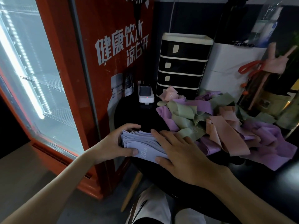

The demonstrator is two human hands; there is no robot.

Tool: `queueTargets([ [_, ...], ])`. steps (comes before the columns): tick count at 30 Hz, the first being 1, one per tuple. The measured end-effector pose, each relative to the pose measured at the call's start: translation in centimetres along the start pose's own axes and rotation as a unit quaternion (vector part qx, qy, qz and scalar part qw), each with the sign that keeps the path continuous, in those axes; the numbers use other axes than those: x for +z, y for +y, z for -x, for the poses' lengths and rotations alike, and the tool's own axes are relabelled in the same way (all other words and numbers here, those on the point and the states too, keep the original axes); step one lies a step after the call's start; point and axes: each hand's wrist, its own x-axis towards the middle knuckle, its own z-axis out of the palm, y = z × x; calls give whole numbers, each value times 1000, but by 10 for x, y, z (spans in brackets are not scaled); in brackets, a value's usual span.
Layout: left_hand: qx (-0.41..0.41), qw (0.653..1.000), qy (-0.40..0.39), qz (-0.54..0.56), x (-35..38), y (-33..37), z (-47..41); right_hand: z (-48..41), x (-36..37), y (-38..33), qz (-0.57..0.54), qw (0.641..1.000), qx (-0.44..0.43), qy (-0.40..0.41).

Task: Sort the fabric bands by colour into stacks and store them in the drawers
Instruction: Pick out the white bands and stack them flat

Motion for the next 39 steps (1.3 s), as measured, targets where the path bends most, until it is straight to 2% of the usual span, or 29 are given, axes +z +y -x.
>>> queueTargets([
  [7,16,1000,-9,-16,-1,5,1,1,0,2,-7,999,-23,-23],
  [11,5,1000,-15,-13,-4,6,2,-1,0,2,-21,1000,-16,-8],
  [16,-13,1000,6,-12,-6,0,1,1,3,8,-205,976,73,13],
  [20,-27,998,63,8,-3,1,-3,-1,10,9,-264,957,90,84],
  [24,-25,986,131,101,-10,14,-19,-18,6,4,-356,917,154,94],
  [27,-37,966,171,192,-24,22,-38,-37,3,-3,-483,850,190,88],
  [31,-87,959,220,157,-41,35,-66,-69,15,-9,-571,778,243,99],
  [36,-97,971,211,65,-59,38,-94,-103,32,-15,-582,748,301,104],
  [39,-111,974,195,35,-71,33,-104,-115,38,-17,-564,763,302,93],
])
